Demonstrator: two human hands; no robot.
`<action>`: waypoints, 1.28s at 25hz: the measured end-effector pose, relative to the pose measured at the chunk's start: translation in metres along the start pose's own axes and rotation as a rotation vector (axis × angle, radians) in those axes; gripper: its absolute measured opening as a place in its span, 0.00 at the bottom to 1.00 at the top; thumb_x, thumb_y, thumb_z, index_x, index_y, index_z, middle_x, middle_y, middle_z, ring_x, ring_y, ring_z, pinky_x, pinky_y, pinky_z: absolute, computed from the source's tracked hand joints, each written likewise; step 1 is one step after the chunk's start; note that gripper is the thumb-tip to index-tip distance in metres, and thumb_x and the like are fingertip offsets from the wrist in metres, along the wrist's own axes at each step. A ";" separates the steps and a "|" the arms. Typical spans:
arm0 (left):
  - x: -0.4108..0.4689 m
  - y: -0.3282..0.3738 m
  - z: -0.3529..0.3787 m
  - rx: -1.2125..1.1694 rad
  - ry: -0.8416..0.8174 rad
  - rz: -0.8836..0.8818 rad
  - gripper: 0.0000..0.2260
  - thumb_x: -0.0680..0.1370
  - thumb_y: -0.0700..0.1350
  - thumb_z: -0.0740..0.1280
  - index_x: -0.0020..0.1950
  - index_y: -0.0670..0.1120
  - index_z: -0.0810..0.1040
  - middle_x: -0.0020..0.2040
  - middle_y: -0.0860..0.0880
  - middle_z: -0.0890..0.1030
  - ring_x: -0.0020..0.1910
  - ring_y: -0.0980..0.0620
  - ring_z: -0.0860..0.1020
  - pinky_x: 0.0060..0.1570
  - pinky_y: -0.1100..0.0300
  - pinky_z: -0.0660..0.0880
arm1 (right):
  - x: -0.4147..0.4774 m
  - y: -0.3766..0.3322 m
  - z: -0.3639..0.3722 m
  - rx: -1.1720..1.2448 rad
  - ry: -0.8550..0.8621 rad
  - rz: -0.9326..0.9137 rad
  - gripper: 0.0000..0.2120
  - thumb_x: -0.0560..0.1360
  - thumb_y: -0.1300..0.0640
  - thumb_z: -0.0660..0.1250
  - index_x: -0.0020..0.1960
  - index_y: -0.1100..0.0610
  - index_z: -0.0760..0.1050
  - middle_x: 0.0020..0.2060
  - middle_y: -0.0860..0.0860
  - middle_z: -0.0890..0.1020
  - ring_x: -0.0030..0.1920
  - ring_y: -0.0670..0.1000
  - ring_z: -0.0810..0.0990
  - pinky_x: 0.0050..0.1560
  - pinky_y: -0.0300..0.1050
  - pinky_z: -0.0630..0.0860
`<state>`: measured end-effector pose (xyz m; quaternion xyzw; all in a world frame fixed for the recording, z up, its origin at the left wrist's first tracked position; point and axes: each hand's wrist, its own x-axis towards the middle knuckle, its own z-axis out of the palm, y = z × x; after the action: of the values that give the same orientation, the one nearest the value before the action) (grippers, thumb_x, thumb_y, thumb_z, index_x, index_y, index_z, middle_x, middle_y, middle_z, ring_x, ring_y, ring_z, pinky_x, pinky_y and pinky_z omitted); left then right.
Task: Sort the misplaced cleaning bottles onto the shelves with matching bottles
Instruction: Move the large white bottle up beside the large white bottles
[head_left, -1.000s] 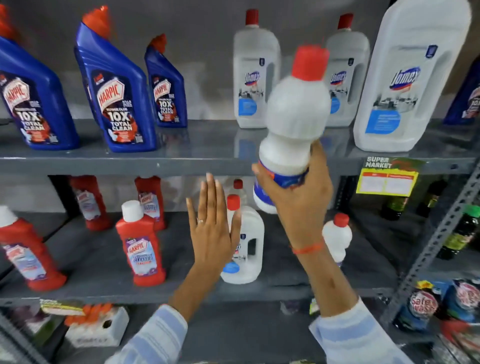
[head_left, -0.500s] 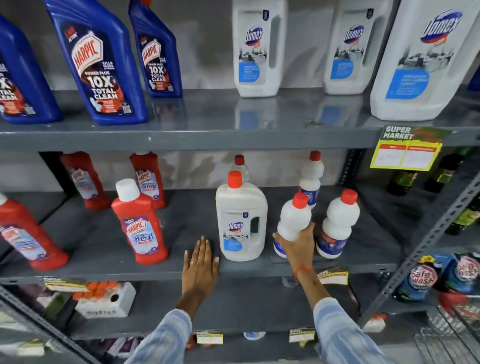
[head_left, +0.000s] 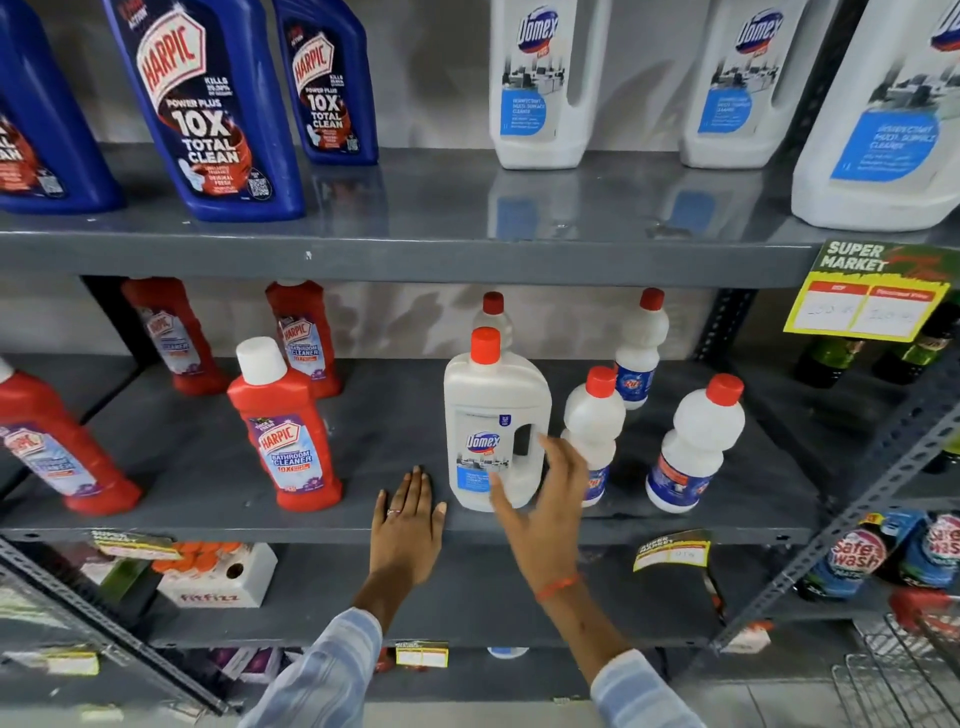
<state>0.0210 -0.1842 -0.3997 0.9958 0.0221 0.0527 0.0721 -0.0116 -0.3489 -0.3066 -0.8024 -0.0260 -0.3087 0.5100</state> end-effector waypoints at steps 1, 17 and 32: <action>0.002 0.000 0.000 -0.002 -0.020 0.000 0.42 0.69 0.61 0.23 0.77 0.44 0.49 0.78 0.48 0.51 0.76 0.52 0.50 0.74 0.51 0.44 | -0.005 -0.005 0.013 0.028 -0.067 0.035 0.34 0.67 0.56 0.75 0.68 0.58 0.62 0.65 0.57 0.66 0.65 0.44 0.64 0.62 0.24 0.65; -0.005 0.005 -0.135 -0.309 0.576 0.205 0.11 0.78 0.45 0.62 0.42 0.40 0.79 0.38 0.41 0.82 0.36 0.43 0.79 0.36 0.54 0.77 | 0.018 -0.028 0.041 0.184 -0.015 0.244 0.43 0.56 0.56 0.81 0.64 0.57 0.62 0.53 0.50 0.77 0.52 0.52 0.78 0.53 0.35 0.74; 0.039 0.077 -0.301 -0.130 0.999 0.314 0.20 0.81 0.48 0.52 0.64 0.38 0.74 0.66 0.41 0.75 0.68 0.45 0.71 0.71 0.49 0.57 | 0.121 -0.244 -0.120 0.078 0.173 -0.254 0.57 0.54 0.36 0.76 0.72 0.59 0.54 0.64 0.51 0.76 0.62 0.51 0.75 0.65 0.47 0.73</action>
<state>0.0298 -0.2163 -0.0884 0.8340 -0.0990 0.5324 0.1056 -0.0566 -0.3653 -0.0129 -0.7428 -0.0952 -0.4374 0.4978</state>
